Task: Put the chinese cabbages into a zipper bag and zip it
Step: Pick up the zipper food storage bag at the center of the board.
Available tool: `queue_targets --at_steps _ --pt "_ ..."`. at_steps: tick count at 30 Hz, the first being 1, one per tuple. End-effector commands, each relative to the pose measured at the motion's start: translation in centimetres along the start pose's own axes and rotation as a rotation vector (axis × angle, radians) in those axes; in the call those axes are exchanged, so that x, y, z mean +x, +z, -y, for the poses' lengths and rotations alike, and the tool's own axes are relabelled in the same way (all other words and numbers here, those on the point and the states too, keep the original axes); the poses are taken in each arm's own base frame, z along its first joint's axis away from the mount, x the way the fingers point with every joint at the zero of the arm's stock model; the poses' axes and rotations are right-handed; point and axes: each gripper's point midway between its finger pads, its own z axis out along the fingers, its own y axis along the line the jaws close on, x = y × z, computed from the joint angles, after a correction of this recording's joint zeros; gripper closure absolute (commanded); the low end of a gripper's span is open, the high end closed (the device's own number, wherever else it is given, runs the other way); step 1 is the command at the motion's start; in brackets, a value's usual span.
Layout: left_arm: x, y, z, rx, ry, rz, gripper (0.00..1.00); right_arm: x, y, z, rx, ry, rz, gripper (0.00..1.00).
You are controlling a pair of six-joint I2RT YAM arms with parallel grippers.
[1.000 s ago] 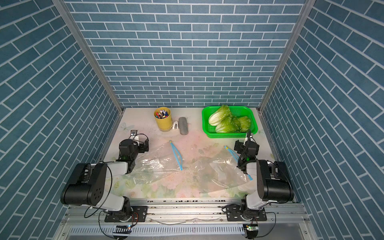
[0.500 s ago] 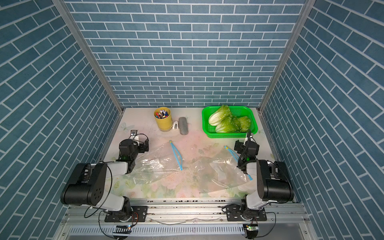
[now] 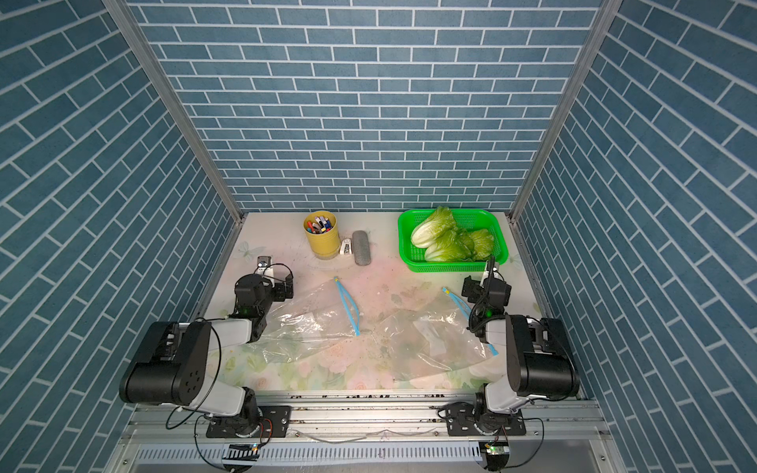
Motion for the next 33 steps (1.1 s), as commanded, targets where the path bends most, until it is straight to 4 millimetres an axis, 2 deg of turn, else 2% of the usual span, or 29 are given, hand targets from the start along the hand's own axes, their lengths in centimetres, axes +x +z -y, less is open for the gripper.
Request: queue_targets --at_steps 1,7,12,14,17,21,24,25,27,28,30,31,32,33 --pt "0.4 0.1 -0.1 0.001 0.008 -0.019 0.01 -0.5 0.1 0.0 -0.005 -0.008 0.02 0.01" --pt "0.3 0.1 0.0 0.006 0.006 -0.014 0.01 -0.4 0.1 0.0 -0.003 -0.007 0.018 0.01" --pt "-2.5 -0.1 2.1 0.144 0.065 -0.104 0.01 -0.5 0.1 -0.1 -0.006 -0.008 0.02 0.01" --pt "-3.3 -0.7 1.6 0.115 0.056 -0.08 0.01 -0.4 0.1 0.0 -0.005 -0.007 0.02 0.01" --pt "-5.1 -2.6 0.8 0.077 0.032 0.015 0.0 -0.7 0.0 -0.1 -0.011 -0.01 0.022 0.01" --pt "-7.3 -5.1 -0.8 0.007 -0.062 0.068 0.01 -3.3 -1.0 -0.7 -0.045 -0.033 -0.022 0.01" --pt "-8.9 -6.8 -0.1 0.061 -0.055 0.127 0.01 -6.0 -2.6 -0.5 -0.047 0.032 -0.021 0.01" --pt "-9.4 -7.3 -0.5 0.047 -0.096 0.145 0.01 -6.8 -3.3 -1.0 -0.076 0.04 -0.008 0.01" --pt "-9.5 -8.0 -2.6 -0.064 -0.263 0.124 0.01 -8.0 -4.6 -2.4 -0.17 0.051 0.024 0.01" --pt "-9.2 -8.5 -3.6 -0.123 -0.333 0.097 0.01 -8.5 -5.3 -2.4 -0.175 0.094 0.028 0.01" --pt "-9.9 -9.0 -3.4 -0.099 -0.349 0.112 0.0 -8.2 -6.2 0.1 -0.033 0.284 -0.037 0.01" --pt "-10.1 -9.1 -2.9 -0.069 -0.352 0.134 0.01 -7.4 -6.9 2.0 0.085 0.397 -0.076 0.01" --pt "-9.9 -9.3 -3.1 -0.077 -0.392 0.145 0.01 -6.6 -7.5 3.0 0.155 0.474 -0.103 0.02" --pt "-9.0 -9.5 -4.0 -0.123 -0.485 0.14 0.01 -6.4 -7.7 2.9 0.139 0.49 -0.114 0.01"
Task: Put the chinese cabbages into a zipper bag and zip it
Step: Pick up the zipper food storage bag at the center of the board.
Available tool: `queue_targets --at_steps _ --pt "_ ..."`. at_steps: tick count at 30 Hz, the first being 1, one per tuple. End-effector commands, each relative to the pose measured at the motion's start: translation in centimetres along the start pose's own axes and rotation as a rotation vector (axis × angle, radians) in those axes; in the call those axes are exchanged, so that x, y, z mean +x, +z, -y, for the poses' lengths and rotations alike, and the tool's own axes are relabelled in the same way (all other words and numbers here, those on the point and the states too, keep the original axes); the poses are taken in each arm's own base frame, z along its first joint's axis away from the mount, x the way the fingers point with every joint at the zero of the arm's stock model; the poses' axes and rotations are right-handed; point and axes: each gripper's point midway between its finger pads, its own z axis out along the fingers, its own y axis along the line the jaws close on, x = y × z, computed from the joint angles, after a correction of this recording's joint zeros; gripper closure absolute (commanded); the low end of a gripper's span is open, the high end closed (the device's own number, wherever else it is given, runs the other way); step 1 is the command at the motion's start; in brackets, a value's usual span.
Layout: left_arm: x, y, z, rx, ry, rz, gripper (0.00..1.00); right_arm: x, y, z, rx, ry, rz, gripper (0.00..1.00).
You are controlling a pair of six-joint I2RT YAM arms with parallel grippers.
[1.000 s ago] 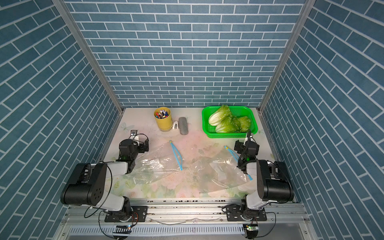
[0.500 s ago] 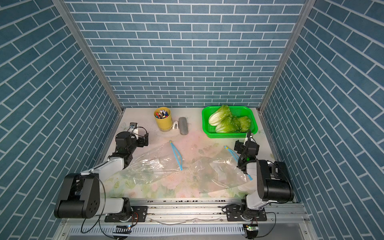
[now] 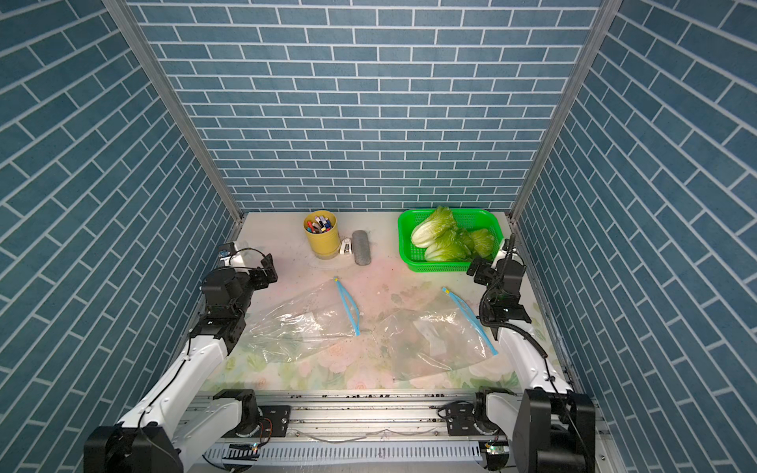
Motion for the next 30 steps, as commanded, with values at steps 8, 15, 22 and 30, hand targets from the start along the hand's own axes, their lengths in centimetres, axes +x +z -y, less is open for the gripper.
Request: queue_targets --at_steps 8,15,22,30 --pt "3.7 -2.3 -3.3 -0.197 -0.255 -0.184 0.01 5.5 -2.1 0.8 0.074 0.223 -0.336 0.01" --pt "5.2 -4.9 -1.1 -0.169 -0.239 -0.31 0.01 7.7 -2.7 -3.0 -0.055 0.173 -0.483 0.01" --pt "7.4 -8.0 1.4 -0.167 -0.189 -0.427 0.01 8.9 -4.5 -10.1 -0.283 0.068 -0.596 0.01" --pt "12.1 -11.1 1.0 -0.262 -0.19 -0.579 0.01 10.7 -6.8 -16.0 -0.472 0.048 -0.699 0.01"
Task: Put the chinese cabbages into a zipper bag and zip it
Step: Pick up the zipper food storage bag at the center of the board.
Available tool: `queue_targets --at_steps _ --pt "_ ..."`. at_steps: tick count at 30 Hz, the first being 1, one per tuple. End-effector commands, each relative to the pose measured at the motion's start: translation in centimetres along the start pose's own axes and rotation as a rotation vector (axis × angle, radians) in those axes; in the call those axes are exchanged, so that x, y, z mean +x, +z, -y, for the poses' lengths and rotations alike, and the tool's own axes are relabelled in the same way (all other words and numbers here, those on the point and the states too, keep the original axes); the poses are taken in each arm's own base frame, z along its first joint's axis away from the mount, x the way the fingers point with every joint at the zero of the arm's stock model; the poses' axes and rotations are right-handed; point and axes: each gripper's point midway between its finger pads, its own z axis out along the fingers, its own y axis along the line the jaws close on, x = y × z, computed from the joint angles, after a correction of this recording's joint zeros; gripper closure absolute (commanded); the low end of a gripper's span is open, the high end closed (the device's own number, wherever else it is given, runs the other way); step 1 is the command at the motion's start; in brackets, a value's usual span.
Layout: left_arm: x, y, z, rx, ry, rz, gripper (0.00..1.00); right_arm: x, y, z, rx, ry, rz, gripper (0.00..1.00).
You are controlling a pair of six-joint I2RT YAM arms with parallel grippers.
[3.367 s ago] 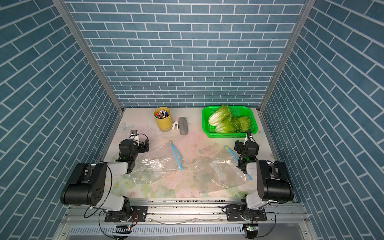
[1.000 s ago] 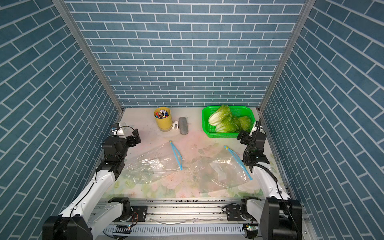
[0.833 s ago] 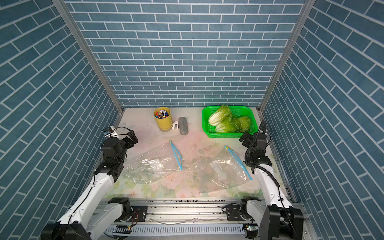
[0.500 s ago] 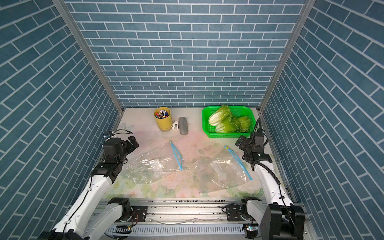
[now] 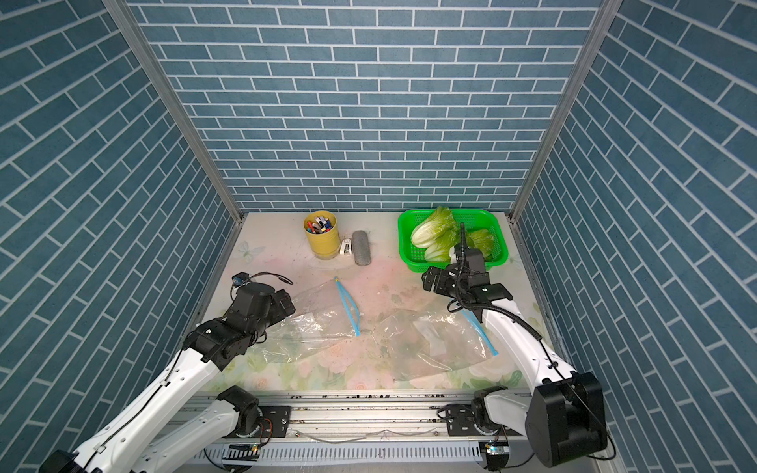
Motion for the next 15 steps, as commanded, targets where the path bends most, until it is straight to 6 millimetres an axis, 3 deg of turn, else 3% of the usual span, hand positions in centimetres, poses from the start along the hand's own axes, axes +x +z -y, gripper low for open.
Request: queue_targets --at_steps 1,5,11,15 --pt "2.6 0.0 -2.8 -0.129 -0.035 -0.068 0.01 1.2 0.4 -2.4 -0.072 0.008 -0.069 0.01" --pt "5.0 1.1 -4.5 -0.19 -0.038 -0.093 0.01 2.2 1.5 -3.7 -0.087 -0.019 -0.101 0.01" --pt "6.4 3.2 -4.1 -0.174 -0.028 -0.104 0.01 2.9 3.1 -5.3 -0.109 -0.053 -0.144 0.01" --pt "6.0 4.7 -2.0 -0.095 0.041 -0.084 0.01 3.0 4.0 -6.8 -0.132 -0.071 -0.18 0.01"
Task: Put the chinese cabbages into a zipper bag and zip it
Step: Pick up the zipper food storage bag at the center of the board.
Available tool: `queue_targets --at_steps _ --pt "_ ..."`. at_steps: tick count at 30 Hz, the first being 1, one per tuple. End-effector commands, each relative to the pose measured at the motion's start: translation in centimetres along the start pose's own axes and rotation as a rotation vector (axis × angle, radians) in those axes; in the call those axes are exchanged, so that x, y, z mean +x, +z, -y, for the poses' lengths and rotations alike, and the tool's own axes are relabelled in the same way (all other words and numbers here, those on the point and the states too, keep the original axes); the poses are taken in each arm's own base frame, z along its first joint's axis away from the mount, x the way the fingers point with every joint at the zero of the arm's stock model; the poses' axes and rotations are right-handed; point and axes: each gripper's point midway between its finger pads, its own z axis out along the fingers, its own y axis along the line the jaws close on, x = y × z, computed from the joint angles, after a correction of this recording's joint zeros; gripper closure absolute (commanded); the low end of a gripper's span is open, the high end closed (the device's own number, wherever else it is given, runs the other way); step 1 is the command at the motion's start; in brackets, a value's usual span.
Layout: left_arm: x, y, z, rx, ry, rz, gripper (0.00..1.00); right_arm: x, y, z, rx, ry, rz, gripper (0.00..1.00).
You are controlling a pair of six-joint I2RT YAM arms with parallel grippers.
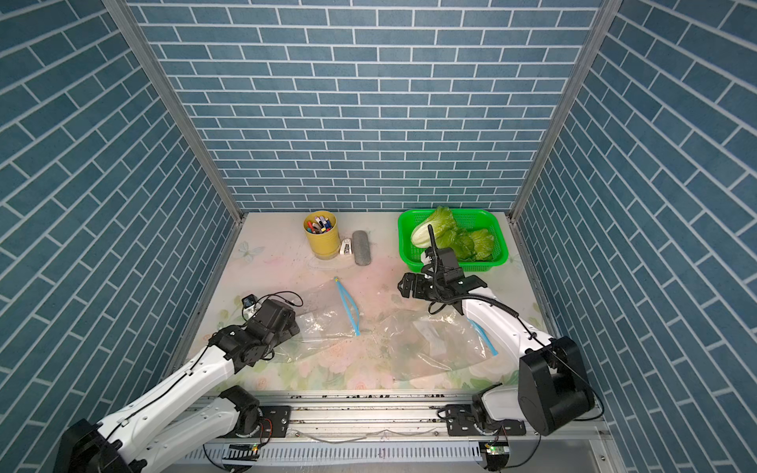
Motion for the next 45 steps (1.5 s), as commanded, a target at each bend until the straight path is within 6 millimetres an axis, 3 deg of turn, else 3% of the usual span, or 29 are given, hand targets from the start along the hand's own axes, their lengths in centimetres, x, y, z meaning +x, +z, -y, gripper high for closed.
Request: queue_targets --at_steps 1,11,21,32,45 --pt "-1.0 0.7 2.1 0.065 0.048 0.051 0.01 -1.0 0.4 -1.9 -0.042 -0.002 -0.003 0.01" --pt "-2.7 3.2 6.0 0.15 0.173 0.124 0.01 -0.8 4.7 -5.2 -0.08 -0.027 -0.112 0.04" --pt "-2.8 4.8 8.4 0.18 0.181 0.072 0.01 2.1 10.2 -8.4 -0.108 -0.058 -0.247 0.18" --pt "-2.8 4.9 8.5 0.171 0.174 0.058 0.01 4.7 14.0 -10.5 -0.132 -0.093 -0.36 0.36" --pt "-2.9 4.6 7.8 0.149 0.142 0.063 0.01 7.1 16.6 -10.5 -0.126 -0.083 -0.444 0.66"
